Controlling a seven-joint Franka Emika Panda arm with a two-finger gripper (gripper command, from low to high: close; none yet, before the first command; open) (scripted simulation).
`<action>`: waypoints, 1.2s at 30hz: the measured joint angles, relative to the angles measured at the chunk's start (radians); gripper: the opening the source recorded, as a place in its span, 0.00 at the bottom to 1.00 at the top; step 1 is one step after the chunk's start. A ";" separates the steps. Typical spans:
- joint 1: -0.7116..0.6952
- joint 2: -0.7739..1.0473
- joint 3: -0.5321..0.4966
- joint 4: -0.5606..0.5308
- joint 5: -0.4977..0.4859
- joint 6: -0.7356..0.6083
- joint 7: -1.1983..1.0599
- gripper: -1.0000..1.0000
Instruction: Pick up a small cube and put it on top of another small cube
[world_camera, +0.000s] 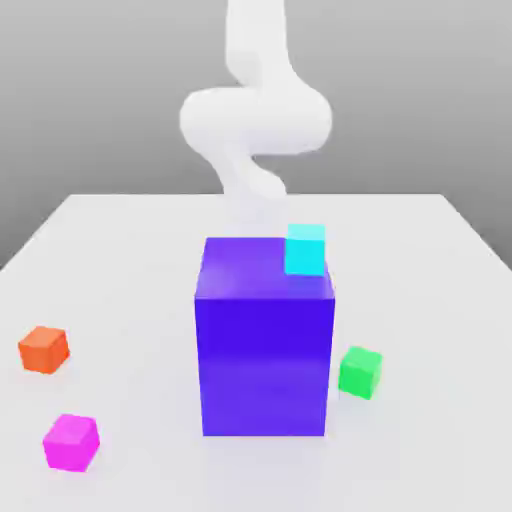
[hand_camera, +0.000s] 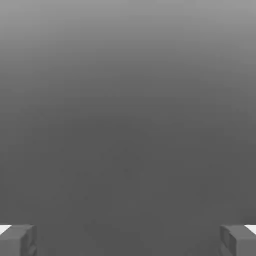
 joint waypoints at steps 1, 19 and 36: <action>0.003 0.039 -0.020 -0.007 0.007 0.015 -0.018 0.50; -0.034 0.695 -0.287 -0.115 0.198 0.267 -0.357 0.50; -0.224 1.149 -0.195 -0.123 0.343 0.514 -0.556 0.00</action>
